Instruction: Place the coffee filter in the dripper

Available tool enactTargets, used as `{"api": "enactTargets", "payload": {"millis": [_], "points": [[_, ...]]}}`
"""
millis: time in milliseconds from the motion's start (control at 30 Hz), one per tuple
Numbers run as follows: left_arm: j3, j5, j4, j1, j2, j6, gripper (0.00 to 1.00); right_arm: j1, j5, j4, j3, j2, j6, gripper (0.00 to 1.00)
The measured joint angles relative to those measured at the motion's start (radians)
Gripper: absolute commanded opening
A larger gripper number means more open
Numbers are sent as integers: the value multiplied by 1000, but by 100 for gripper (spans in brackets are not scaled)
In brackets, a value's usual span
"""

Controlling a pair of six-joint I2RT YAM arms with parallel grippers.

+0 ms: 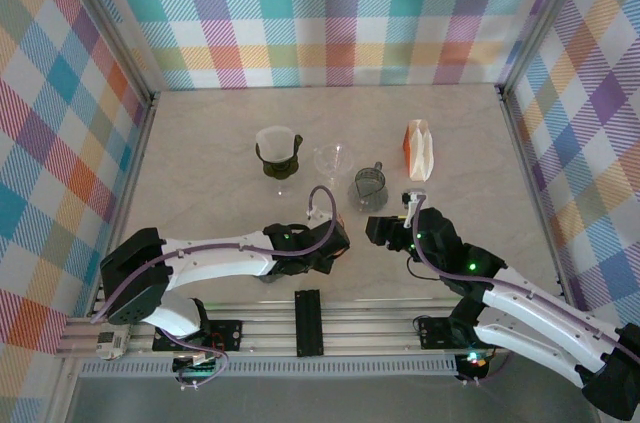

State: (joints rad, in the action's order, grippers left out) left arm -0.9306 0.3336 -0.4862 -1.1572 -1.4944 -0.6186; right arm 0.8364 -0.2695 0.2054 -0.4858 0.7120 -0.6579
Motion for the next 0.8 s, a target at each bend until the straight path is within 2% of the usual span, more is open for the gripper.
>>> {"api": "enactTargets", "payload": {"millis": [533,700,800], "points": [[22,24,17,0,-7,-6,27,0,9,2,0,12,-11,74],[33,27,14,0,1,-9,29,0,10,2,0,18,-13,74],[34,31,15,0,15,-13,35,0,14,2,0,20,-14,75]]}}
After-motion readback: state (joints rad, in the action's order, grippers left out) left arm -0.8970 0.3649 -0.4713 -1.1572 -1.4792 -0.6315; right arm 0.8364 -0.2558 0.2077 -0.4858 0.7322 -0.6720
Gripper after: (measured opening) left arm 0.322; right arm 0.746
